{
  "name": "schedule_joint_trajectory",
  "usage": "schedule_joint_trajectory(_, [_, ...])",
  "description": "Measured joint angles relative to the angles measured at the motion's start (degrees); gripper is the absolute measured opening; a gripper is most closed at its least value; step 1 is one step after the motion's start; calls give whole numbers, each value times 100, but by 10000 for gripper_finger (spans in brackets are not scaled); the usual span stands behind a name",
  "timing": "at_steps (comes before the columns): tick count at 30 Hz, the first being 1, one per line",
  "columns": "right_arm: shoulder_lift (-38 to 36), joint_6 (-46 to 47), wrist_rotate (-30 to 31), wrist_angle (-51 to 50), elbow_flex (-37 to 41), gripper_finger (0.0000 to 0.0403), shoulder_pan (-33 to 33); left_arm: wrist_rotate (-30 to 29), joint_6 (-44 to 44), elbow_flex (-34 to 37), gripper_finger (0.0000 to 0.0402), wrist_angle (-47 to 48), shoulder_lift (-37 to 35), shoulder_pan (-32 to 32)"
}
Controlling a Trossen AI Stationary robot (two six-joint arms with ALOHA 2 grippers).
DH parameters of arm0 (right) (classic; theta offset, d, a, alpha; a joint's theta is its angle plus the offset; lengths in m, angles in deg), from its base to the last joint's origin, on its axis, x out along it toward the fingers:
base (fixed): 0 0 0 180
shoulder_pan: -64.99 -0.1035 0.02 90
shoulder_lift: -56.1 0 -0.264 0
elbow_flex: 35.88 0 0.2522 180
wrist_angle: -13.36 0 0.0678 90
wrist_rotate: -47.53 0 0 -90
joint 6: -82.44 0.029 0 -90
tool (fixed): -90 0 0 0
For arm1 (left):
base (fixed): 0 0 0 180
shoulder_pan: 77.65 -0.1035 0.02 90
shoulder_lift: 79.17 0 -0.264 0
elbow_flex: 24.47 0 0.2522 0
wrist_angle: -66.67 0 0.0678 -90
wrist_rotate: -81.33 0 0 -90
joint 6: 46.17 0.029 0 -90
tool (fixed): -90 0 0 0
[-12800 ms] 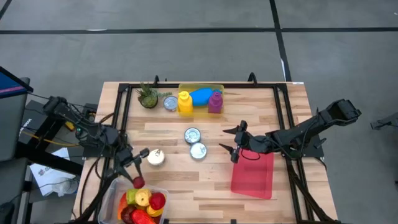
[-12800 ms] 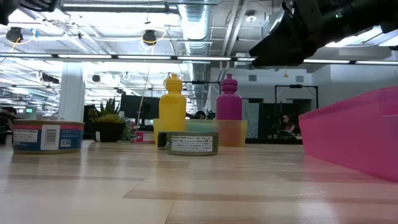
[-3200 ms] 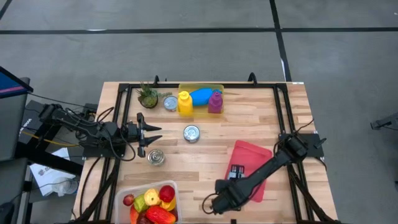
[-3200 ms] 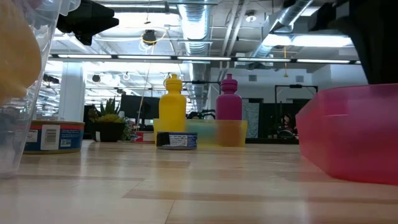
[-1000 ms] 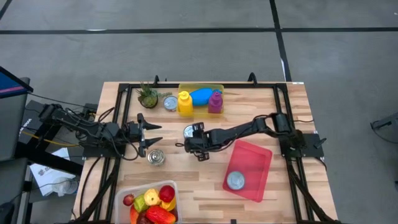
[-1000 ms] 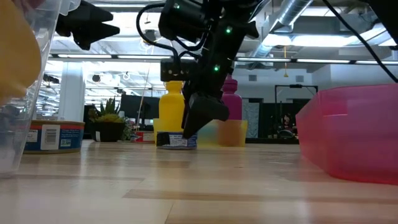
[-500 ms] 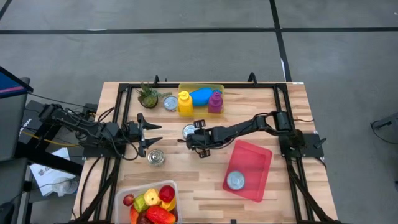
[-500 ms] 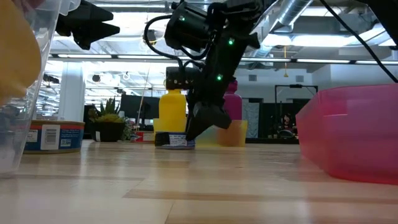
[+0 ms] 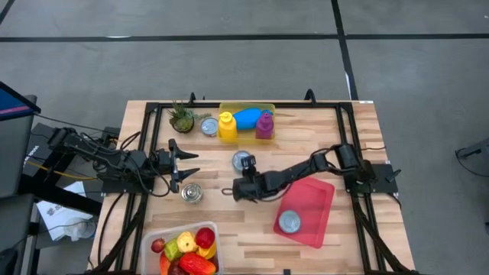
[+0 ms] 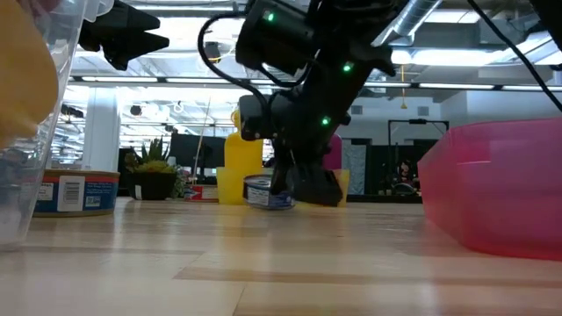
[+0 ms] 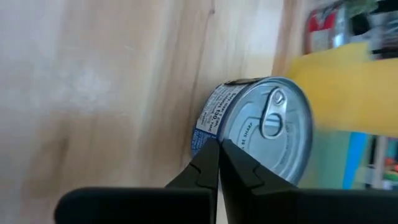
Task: Pick & Place Food Item
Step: Put the blue tuna can into the red bin
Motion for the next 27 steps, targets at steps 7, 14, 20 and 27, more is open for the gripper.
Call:
schedule_joint_trajectory(7, [2, 243, 904, -15, -7, 0, -493, 0, 3, 0, 218, 2, 0, 0])
schedule_joint_trajectory(14, [-55, 1055, 1025, -1417, -692, 0, -856, 0, 3, 0, 218, 4, 0, 0])
schedule_joint_trajectory(20, [-57, 2074, 899, -3074, -1566, 0, -1199, 0, 3, 2, 218, 53, -2, 0])
schedule_joint_trajectory(27, [-59, 3364, 93, -4671, -2528, 0, -1760, 0, 0, 4, 218, 130, 0, -1])
